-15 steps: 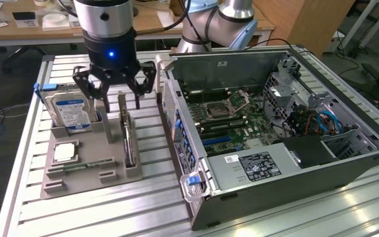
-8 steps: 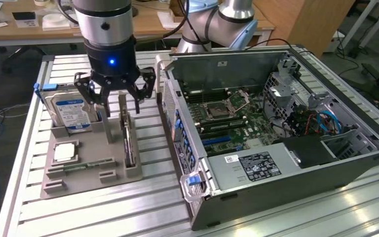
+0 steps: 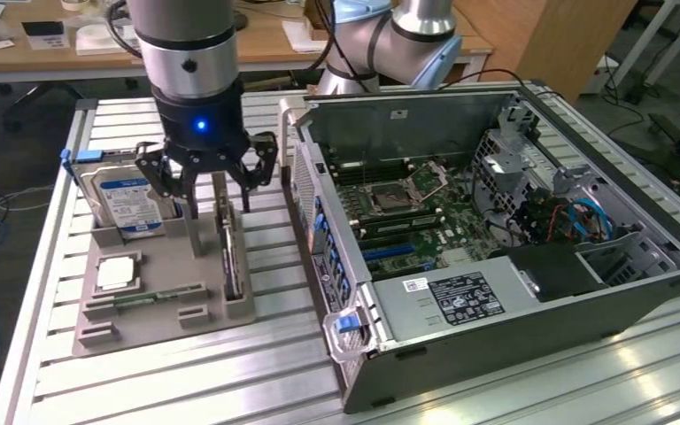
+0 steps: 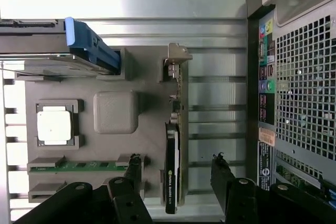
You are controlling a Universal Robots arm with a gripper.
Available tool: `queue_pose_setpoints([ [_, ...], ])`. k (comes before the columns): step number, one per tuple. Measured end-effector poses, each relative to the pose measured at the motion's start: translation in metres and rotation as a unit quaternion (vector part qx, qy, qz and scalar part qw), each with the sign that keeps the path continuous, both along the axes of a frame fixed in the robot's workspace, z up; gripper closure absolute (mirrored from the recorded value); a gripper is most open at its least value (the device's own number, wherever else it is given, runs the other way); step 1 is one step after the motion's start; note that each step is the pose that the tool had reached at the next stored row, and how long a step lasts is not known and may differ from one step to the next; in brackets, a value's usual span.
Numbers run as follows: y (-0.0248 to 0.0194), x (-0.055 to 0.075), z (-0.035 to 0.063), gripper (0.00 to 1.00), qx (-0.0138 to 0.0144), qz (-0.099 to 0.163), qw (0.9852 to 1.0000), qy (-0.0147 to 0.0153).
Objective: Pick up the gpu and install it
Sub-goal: 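Pick up the gpu and move the gpu toward the slot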
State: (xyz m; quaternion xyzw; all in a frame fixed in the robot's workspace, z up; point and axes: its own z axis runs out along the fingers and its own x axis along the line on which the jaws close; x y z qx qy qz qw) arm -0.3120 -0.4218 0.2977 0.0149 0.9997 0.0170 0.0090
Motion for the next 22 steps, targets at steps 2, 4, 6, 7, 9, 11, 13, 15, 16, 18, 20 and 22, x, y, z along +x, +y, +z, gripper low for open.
queue_pose_setpoints([
  [2, -0.0013, 0.0, -0.0035, 0.35, -0.0001, 0.0, 1.0, 0.0006],
  [4, -0.0035, 0.0, -0.0072, 0.35, 0.0, 0.0, 1.0, 0.0016],
  [6, -0.0042, 0.0, -0.011, 0.35, -0.0001, 0.001, 1.0, 0.0023],
  [7, -0.0042, 0.0, -0.0126, 0.35, -0.0001, 0.001, 1.0, 0.0024],
  [9, -0.0043, 0.0, -0.0158, 0.35, -0.0001, 0.001, 1.0, 0.0025],
  [11, -0.0044, 0.0, -0.0195, 0.35, -0.0001, 0.001, 1.0, 0.0026],
  [13, -0.0047, 0.0, -0.0231, 0.35, -0.0001, 0.001, 1.0, 0.0028],
  [15, -0.0049, 0.0, -0.0268, 0.35, 0.0, 0.001, 1.0, 0.0029],
  [16, -0.005, 0.0, -0.0286, 0.35, 0.0, 0.001, 1.0, 0.003],
  [18, -0.0051, 0.0, -0.0322, 0.35, 0.0, 0.001, 1.0, 0.0033],
  [20, -0.0051, 0.0, -0.0359, 0.35, -0.0001, 0.001, 1.0, 0.0036],
  [22, -0.0051, 0.0, -0.0395, 0.35, -0.0001, 0.001, 1.0, 0.0038],
])
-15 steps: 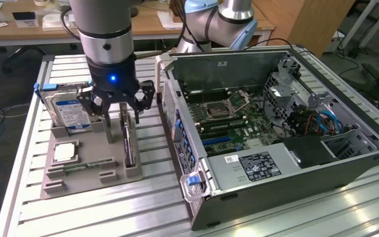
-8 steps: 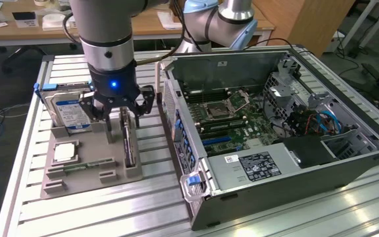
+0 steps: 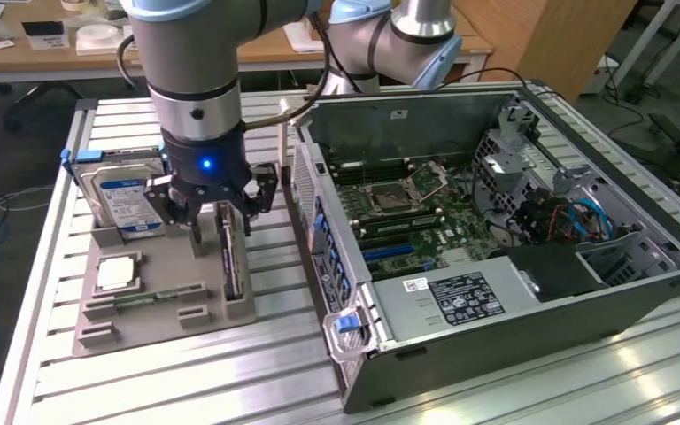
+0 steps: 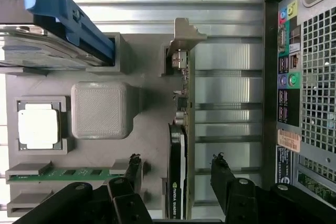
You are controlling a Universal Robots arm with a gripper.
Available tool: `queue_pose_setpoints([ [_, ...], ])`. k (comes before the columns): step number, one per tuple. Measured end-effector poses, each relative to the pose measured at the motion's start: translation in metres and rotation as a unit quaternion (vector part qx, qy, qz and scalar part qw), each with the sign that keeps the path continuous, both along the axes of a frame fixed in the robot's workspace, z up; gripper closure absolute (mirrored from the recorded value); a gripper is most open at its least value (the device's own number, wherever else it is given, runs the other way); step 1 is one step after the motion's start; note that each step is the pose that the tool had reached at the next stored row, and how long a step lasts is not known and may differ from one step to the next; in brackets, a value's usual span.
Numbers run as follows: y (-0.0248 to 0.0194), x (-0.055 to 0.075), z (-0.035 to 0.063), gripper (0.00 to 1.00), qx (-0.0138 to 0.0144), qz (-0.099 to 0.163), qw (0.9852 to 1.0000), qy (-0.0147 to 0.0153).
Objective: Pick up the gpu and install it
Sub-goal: 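Pick up the gpu and move the gpu toward the slot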
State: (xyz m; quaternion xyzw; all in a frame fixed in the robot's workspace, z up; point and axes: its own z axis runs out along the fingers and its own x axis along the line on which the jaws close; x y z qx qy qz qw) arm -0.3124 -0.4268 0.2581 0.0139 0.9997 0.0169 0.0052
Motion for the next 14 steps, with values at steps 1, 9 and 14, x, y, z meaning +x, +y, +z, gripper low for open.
queue_pose_setpoints([
  [1, 0.0, 0.0, -0.0018, 0.35, 0.0, 0.0, 1.0, 0.0001],
  [9, 0.0002, 0.0, -0.0057, 0.35, 0.0, 0.0, 1.0, 0.0],
  [14, 0.0005, 0.0, -0.0133, 0.35, 0.0, 0.0, 1.0, 0.0001],
])
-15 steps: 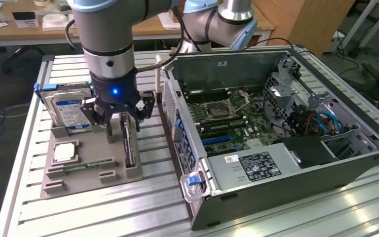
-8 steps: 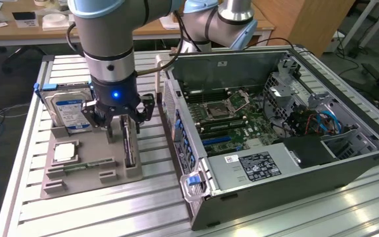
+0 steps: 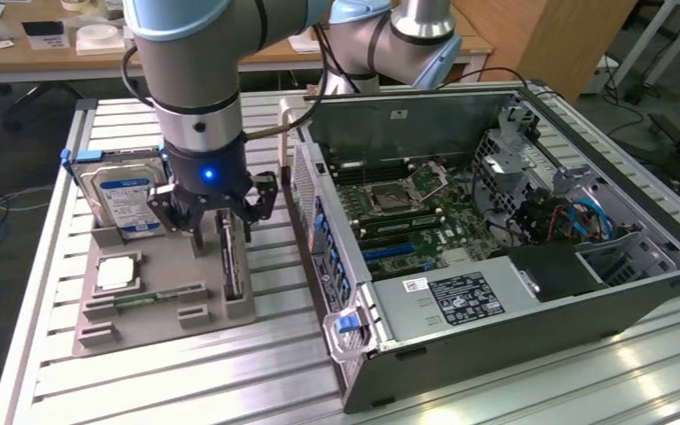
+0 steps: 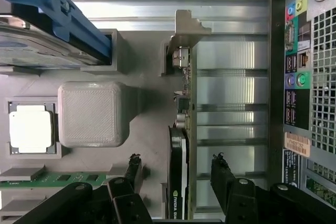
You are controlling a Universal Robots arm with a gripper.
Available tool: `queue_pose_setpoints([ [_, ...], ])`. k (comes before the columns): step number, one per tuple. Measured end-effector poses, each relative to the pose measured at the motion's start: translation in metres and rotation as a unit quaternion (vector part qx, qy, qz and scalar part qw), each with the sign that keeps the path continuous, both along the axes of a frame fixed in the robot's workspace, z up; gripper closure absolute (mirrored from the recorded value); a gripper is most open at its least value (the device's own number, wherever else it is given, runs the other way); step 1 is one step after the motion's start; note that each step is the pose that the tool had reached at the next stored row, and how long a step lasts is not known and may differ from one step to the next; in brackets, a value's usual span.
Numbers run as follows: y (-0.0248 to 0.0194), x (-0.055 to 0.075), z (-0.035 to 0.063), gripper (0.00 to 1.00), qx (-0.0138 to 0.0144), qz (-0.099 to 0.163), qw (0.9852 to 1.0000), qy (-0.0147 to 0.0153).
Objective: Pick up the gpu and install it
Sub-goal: 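Pick up the gpu and move the gpu toward the slot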
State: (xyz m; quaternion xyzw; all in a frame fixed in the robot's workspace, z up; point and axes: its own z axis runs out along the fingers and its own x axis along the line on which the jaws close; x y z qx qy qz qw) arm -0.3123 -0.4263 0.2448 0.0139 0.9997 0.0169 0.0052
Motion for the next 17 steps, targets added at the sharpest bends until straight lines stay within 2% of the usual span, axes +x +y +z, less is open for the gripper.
queue_pose_setpoints([
  [13, 0.0002, 0.0, -0.0236, 0.35, -0.0001, 0.0, 1.0, 0.0],
  [17, 0.0038, 0.0, -0.0309, 0.35, -0.0012, 0.0, 1.0, 0.0],
])
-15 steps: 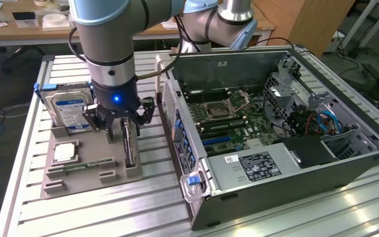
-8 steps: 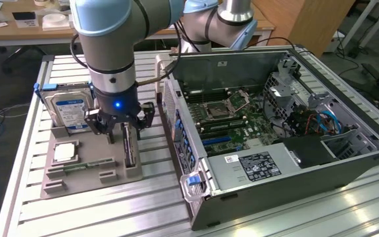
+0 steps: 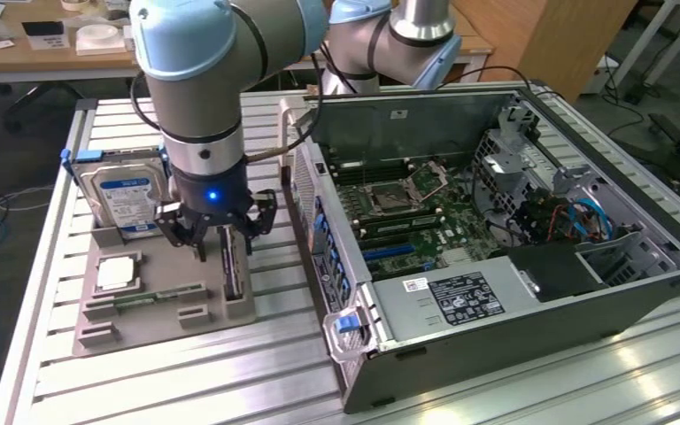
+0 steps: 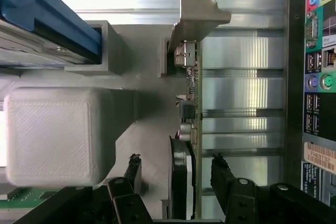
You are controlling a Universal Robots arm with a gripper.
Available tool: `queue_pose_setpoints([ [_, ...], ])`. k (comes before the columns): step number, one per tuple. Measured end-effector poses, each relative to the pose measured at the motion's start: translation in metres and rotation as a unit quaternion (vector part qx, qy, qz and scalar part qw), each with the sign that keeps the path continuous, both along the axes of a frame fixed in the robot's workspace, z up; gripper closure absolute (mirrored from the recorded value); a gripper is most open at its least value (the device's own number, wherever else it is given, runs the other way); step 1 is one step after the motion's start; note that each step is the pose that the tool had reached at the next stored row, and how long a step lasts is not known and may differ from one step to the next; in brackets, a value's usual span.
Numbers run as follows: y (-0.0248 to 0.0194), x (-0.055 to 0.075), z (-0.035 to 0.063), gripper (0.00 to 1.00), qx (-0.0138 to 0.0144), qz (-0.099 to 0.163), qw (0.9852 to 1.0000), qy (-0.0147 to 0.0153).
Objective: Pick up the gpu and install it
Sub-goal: 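Pick up the gpu and move the gpu toward the slot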
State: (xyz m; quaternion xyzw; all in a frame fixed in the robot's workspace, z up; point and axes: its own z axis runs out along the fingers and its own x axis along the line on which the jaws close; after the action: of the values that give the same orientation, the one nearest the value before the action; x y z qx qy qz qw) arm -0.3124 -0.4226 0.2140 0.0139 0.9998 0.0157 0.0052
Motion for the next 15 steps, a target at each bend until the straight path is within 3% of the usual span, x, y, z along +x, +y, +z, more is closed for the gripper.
queue_pose_setpoints([
  [3, 0.0004, 0.0, -0.0045, 0.35, -0.0008, 0.0, 1.0, 0.0],
  [15, 0.0004, 0.0, -0.0059, 0.37, -0.0011, 0.0, 1.0, 0.0001],
])
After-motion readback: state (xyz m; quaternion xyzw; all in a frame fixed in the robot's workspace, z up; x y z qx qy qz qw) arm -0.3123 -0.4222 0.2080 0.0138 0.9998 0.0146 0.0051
